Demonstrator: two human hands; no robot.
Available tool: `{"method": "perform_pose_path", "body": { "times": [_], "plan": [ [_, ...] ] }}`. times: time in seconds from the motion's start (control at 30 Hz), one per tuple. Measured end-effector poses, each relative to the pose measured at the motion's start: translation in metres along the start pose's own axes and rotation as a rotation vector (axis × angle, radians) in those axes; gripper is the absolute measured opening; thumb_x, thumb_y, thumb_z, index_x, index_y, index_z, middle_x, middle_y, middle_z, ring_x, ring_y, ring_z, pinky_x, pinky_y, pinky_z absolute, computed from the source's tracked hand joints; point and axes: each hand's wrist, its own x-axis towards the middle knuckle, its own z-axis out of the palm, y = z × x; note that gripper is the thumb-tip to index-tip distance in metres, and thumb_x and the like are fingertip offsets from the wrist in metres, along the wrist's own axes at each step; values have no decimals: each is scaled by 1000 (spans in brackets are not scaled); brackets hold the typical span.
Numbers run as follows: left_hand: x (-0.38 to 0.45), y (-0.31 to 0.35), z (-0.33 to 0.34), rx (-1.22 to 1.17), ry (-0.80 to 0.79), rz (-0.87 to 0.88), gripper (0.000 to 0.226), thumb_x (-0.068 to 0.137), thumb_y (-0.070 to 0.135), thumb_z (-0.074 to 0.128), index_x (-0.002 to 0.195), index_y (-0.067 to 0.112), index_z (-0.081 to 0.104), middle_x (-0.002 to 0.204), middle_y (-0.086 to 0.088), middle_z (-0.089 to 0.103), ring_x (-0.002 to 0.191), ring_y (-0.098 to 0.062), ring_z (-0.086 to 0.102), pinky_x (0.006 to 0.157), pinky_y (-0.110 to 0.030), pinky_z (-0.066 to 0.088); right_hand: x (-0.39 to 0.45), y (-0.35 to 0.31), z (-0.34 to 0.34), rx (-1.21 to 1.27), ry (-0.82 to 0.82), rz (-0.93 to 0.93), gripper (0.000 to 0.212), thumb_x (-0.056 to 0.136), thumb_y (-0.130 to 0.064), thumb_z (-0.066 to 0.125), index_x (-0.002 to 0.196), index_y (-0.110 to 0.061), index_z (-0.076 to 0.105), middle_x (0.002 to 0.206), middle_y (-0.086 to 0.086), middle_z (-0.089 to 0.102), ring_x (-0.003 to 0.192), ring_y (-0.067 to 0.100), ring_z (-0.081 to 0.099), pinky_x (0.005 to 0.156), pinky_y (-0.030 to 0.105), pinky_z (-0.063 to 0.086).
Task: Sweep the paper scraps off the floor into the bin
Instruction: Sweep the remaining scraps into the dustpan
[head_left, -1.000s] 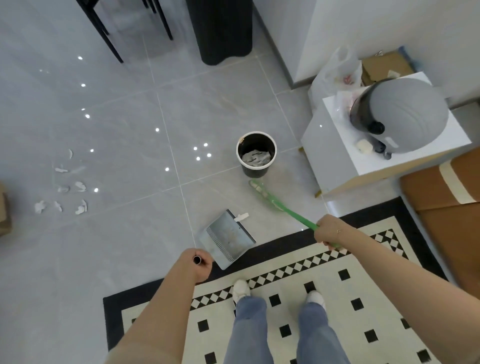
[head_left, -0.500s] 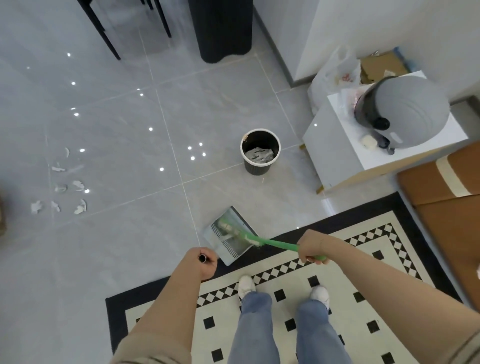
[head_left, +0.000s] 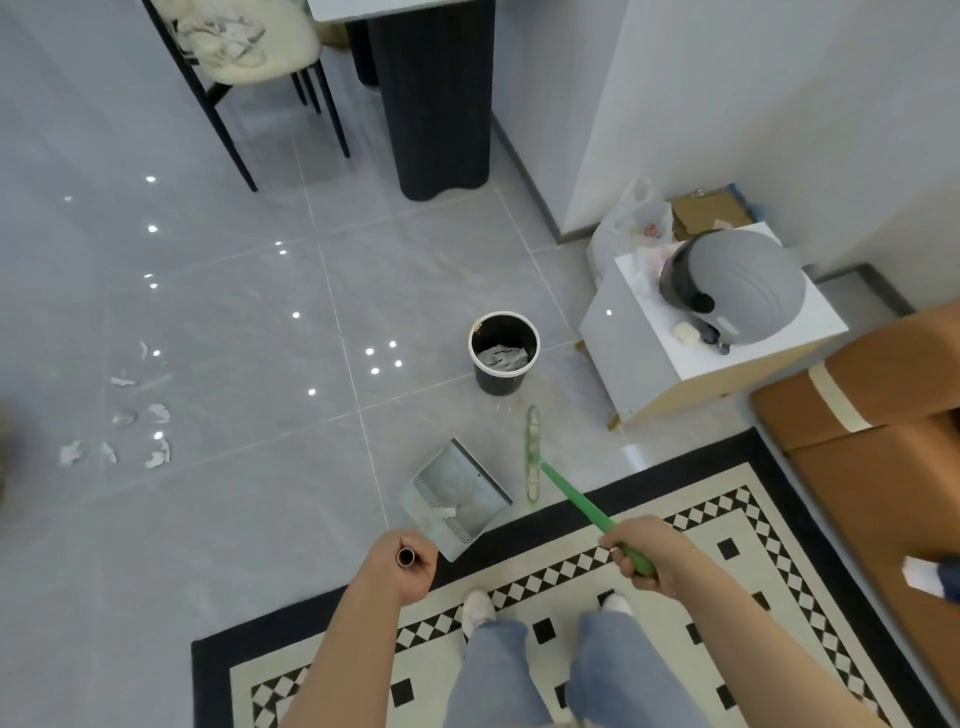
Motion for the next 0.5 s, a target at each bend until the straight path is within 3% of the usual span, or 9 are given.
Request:
{"method": "perform_pose_path", "body": {
  "times": [0.1,0.33,0.5],
  "plan": [
    [-19,-10,-5,7,-64,16,23,94,1,31,83,7,50,32,2,32,18,-6,33,23,-8,29,-5,3,-5,198,-19,-10,3,90,0,53,93,0,52,55,5,47,28,6,42,27,13,27],
    [-70,-21,36,54,-150,140,31,101,13,35,70,15,38,34,3,32,20,-5,32,24,-8,28,1,-8,-29,321,-101,-29,14,91,-1,50,78,-5,47,39,3,47,24,8,41,27,10,22],
    [-87,-20,84,230,-128,275,32,100,15,39,68,16,37,36,5,34,22,-3,33,26,-7,29,6,-23,-52,402,-172,-35,16,92,0,47,78,-6,44,41,4,45,24,9,39,25,10,22]
  ]
}}
